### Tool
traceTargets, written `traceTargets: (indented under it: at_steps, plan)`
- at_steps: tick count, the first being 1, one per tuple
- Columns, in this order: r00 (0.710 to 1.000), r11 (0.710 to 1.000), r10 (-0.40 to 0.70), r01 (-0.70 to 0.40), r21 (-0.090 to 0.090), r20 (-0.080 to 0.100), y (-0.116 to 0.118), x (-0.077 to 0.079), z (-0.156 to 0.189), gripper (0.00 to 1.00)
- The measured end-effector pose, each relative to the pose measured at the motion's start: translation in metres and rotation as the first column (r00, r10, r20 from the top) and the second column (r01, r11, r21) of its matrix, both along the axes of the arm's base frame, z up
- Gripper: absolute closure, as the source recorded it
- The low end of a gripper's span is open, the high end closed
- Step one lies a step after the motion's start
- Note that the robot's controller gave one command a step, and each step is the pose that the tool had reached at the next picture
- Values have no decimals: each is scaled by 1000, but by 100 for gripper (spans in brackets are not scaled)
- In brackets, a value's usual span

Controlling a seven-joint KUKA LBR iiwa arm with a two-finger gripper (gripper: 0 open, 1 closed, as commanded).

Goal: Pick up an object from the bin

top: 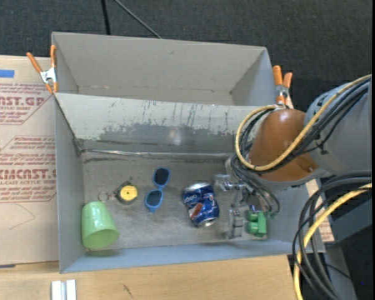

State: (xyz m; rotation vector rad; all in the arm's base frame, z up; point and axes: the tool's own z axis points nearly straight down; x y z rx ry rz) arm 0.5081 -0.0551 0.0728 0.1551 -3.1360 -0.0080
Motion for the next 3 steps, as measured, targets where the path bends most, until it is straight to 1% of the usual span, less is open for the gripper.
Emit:
traceTargets:
  at_steps: [1,2,3]
  plan:
    - [999,999,42,-42,-1,3,60,4,-2,0]
    - [999,999,35,-35,-4,2,55,4,-2,100]
    - [1000,1000,-12,12,-3,12,98,2,202,100]
